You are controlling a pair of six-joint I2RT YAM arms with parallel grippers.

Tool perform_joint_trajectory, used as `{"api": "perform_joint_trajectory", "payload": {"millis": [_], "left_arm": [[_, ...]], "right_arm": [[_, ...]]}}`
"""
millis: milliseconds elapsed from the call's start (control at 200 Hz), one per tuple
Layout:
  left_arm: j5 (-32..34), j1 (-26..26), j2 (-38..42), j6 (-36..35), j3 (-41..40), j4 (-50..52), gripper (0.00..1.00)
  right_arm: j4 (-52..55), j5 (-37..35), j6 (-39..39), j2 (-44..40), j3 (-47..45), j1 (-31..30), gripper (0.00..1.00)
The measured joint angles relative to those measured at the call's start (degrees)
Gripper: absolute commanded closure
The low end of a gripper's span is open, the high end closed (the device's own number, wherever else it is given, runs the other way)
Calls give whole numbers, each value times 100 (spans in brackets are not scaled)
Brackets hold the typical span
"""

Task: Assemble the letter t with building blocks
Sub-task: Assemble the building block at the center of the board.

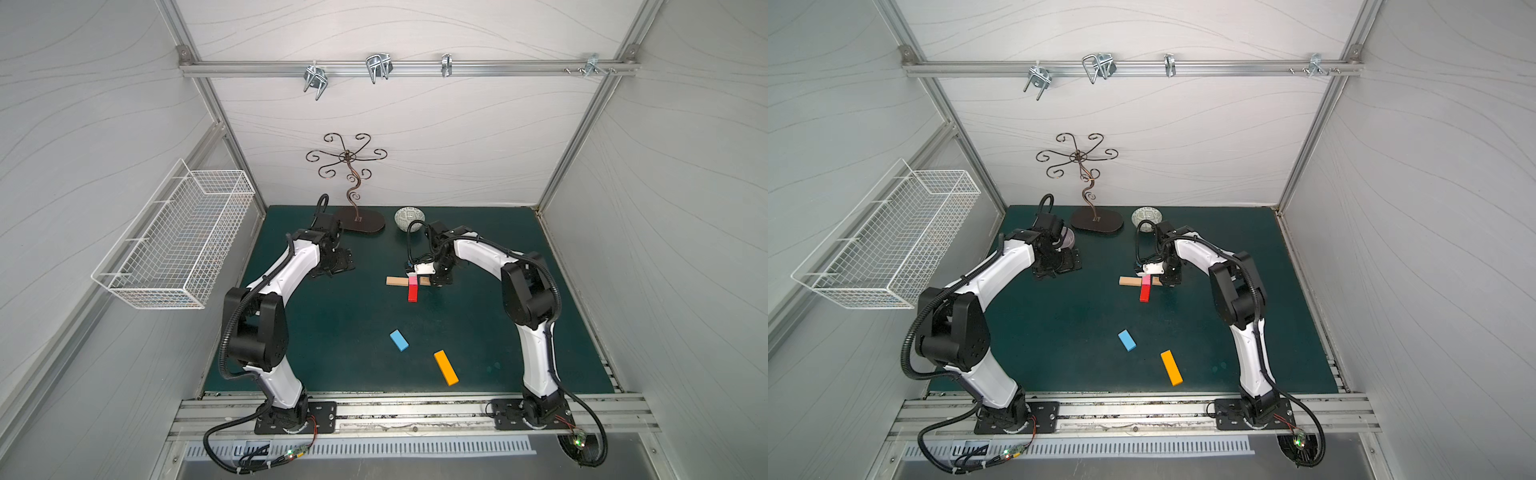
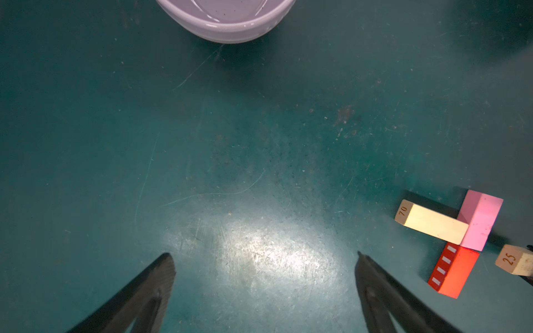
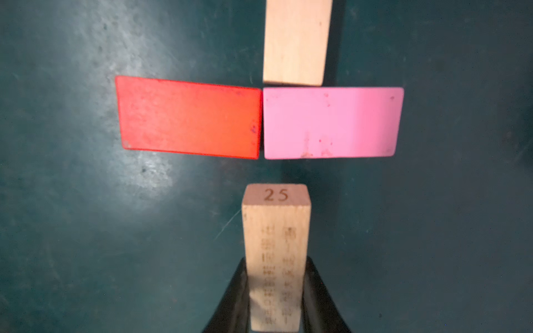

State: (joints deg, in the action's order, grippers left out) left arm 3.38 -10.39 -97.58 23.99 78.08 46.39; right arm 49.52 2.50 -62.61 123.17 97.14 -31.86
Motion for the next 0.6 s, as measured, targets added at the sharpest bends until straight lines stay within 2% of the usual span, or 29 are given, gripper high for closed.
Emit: {"api": "perform_joint_trajectory", "payload": {"millis": [595], "left_arm": [[-63,0,0,2,-2,0,1]], "right_arm": [[186,-286,173,173,210,-39,100]]}}
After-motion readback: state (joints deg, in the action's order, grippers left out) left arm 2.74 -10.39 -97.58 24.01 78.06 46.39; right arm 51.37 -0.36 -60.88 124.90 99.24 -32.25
